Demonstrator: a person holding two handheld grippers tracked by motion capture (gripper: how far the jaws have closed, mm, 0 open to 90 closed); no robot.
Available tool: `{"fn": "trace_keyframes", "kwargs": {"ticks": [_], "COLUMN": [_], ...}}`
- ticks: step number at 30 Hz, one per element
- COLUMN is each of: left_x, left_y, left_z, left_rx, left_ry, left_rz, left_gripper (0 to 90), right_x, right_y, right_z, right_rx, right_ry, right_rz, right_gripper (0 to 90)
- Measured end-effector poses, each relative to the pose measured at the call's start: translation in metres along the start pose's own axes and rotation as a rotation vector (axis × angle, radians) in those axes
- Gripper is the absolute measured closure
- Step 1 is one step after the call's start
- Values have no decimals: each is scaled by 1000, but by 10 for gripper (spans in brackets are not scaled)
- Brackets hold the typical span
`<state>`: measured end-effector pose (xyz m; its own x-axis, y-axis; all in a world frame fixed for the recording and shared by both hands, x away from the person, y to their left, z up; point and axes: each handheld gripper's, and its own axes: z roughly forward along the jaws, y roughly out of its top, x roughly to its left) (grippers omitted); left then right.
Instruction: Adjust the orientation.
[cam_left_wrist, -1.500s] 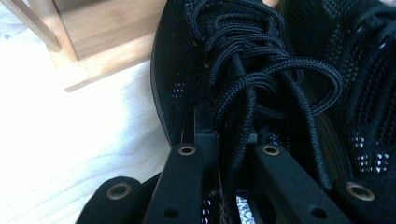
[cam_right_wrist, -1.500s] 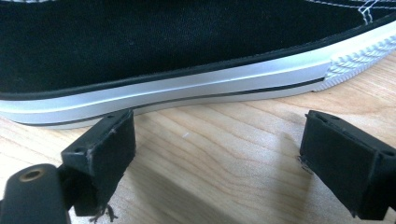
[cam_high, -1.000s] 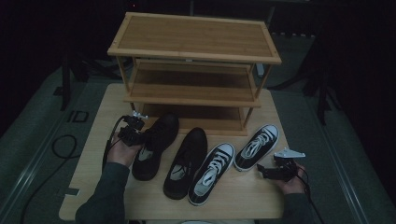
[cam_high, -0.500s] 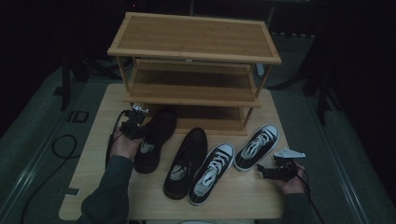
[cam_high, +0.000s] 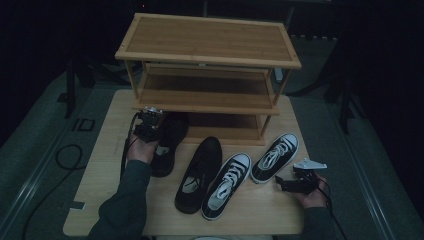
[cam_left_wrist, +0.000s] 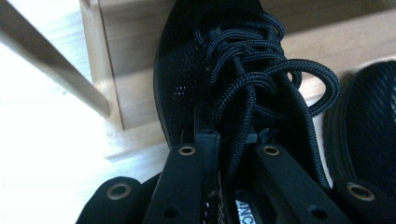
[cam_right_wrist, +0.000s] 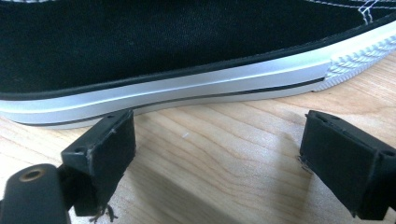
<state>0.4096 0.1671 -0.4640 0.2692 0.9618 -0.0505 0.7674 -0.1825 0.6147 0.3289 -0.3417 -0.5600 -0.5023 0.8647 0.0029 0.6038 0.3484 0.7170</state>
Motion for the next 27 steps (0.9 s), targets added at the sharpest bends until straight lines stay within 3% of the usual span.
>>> {"fn": "trace_keyframes", "kwargs": {"ticks": [7,13,21,25,27], "left_x": [0,-2,-1,1,2], "left_y": [1,4,4,3,1], "left_z": [8,12,14,13,12], "left_rx": [-13,-49,-62,-68,-71], "left_ry": [6,38,64,38,26], "left_rz": [-43,-81,-66,-68,-58], "left_gripper": [864,863,839,808,726], "right_x": [0,0,0,0,0], "right_y": [0,0,0,0,0], "right_z": [0,0,0,0,0], "right_rx": [0,0,0,0,0], "right_ry": [0,0,0,0,0], "right_rz": [0,0,0,0,0], "right_gripper": [103,103,103,103,103]}}
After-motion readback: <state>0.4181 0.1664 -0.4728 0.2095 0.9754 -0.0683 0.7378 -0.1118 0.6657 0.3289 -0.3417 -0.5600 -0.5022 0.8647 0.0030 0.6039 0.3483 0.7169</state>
